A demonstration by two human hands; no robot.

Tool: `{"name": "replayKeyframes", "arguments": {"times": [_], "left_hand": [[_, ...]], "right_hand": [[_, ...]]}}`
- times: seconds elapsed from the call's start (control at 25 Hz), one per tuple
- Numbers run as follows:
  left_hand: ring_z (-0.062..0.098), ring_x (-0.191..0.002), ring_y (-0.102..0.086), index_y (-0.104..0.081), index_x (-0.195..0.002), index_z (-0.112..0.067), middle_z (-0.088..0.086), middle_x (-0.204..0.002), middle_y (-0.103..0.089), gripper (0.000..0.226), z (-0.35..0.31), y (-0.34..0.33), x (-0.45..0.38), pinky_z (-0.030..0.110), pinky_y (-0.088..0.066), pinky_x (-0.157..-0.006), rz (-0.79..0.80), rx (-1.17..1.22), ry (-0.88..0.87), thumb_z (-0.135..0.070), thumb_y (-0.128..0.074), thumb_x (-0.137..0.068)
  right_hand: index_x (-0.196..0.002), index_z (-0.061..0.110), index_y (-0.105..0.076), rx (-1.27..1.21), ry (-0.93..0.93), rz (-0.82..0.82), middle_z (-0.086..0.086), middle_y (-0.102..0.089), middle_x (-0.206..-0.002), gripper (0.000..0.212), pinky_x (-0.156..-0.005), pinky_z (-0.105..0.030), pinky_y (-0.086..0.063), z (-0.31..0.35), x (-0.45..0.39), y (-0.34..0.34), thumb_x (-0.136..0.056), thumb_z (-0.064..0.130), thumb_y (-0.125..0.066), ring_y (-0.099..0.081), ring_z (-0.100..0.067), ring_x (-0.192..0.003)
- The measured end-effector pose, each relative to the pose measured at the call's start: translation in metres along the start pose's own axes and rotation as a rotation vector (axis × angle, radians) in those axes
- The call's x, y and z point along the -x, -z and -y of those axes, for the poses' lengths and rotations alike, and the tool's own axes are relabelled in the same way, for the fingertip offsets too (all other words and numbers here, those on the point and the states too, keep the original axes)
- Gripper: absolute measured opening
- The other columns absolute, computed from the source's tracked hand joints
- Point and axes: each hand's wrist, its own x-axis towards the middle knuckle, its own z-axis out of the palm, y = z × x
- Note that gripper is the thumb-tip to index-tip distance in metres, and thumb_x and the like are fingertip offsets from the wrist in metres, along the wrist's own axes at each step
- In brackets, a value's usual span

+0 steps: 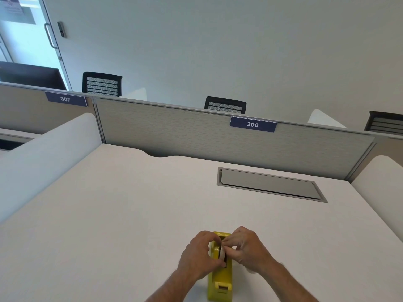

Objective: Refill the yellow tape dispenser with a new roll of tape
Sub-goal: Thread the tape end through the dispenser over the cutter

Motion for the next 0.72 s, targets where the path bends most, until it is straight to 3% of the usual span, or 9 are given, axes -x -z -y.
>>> {"name": "replayKeyframes", "arguments": {"times": [0.48, 0.64, 0.72], "left_hand": [[0.007, -0.102, -0.057, -0.055, -0.11, -0.047, -0.025, -0.129, -0.046, 0.059, 0.0004, -0.0005, 0.0005, 0.022, -0.054, -0.084, 0.004, 0.035, 0.01, -0.056, -0.084, -0.06], [0.002, -0.099, -0.055, -0.059, -0.112, -0.048, -0.025, -0.126, -0.048, 0.056, 0.0016, 0.0004, 0.0018, 0.017, -0.052, -0.085, -0.006, 0.07, -0.033, -0.052, -0.083, -0.062], [0.002, -0.098, -0.055, -0.059, -0.113, -0.047, -0.025, -0.127, -0.049, 0.054, 0.0014, 0.0011, 0.0025, 0.015, -0.051, -0.085, -0.017, 0.072, -0.04, -0.051, -0.082, -0.064]], "right_hand": [[-0.086, 0.038, -0.076, -0.024, -0.04, 0.004, 0.029, -0.071, -0.08, 0.012, -0.068, -0.022, -0.054, 0.0003, -0.0023, 0.001, -0.076, 0.04, -0.068, -0.057, -0.003, -0.092], [-0.091, 0.036, -0.074, 0.0, -0.068, 0.011, 0.028, -0.065, -0.083, 0.029, -0.066, -0.021, -0.055, 0.0005, 0.0009, 0.0001, -0.065, 0.048, -0.075, -0.054, -0.003, -0.094], [-0.091, 0.033, -0.075, 0.043, -0.023, 0.024, 0.024, -0.069, -0.083, 0.027, -0.067, -0.022, -0.053, 0.0026, 0.0023, -0.0002, -0.067, 0.046, -0.073, -0.052, -0.005, -0.092]]}}
